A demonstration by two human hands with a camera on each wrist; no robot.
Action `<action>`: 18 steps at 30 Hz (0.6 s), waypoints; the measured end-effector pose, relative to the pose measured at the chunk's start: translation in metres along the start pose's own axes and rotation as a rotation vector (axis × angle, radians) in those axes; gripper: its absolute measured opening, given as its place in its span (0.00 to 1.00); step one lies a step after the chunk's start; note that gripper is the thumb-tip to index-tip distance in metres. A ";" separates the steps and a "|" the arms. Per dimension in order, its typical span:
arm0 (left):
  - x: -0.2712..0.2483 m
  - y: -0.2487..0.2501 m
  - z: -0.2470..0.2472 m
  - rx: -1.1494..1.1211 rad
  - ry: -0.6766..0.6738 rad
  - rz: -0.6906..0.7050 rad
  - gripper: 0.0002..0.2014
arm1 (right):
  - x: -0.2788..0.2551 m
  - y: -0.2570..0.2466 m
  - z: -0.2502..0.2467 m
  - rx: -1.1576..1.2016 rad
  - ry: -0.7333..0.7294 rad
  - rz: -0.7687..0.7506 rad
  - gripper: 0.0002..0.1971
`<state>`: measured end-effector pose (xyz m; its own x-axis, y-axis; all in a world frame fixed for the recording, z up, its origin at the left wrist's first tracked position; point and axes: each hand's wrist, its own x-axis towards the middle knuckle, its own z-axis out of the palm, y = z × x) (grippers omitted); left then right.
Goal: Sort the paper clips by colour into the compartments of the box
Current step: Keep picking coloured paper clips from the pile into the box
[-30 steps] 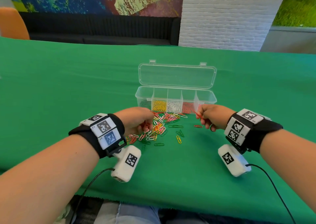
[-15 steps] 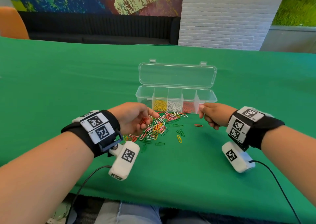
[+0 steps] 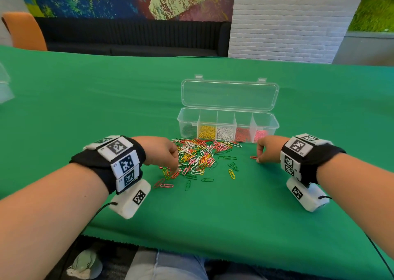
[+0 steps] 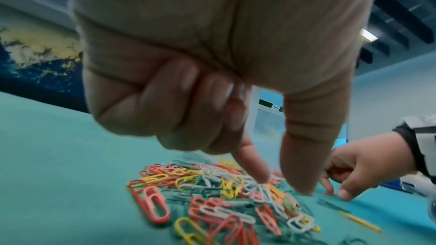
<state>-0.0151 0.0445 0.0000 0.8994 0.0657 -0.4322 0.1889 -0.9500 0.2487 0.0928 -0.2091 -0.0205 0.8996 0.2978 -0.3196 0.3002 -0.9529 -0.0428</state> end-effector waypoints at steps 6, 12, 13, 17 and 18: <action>0.000 -0.005 0.004 0.057 0.082 -0.027 0.07 | 0.010 -0.001 0.005 0.019 -0.027 0.082 0.13; 0.004 -0.003 0.008 0.111 0.078 -0.062 0.10 | 0.005 -0.010 0.006 -0.069 0.004 0.064 0.18; 0.004 -0.002 0.010 0.116 0.076 -0.059 0.10 | 0.003 -0.012 0.005 -0.083 0.007 0.055 0.16; 0.011 0.001 0.015 0.128 0.083 -0.061 0.15 | -0.007 -0.020 -0.003 0.001 -0.003 0.003 0.19; 0.013 0.001 0.016 0.128 0.081 -0.064 0.16 | -0.010 -0.023 -0.005 0.045 0.005 -0.008 0.18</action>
<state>-0.0094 0.0398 -0.0198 0.9170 0.1468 -0.3710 0.1996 -0.9739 0.1081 0.0785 -0.1901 -0.0110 0.8986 0.3058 -0.3146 0.2932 -0.9520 -0.0879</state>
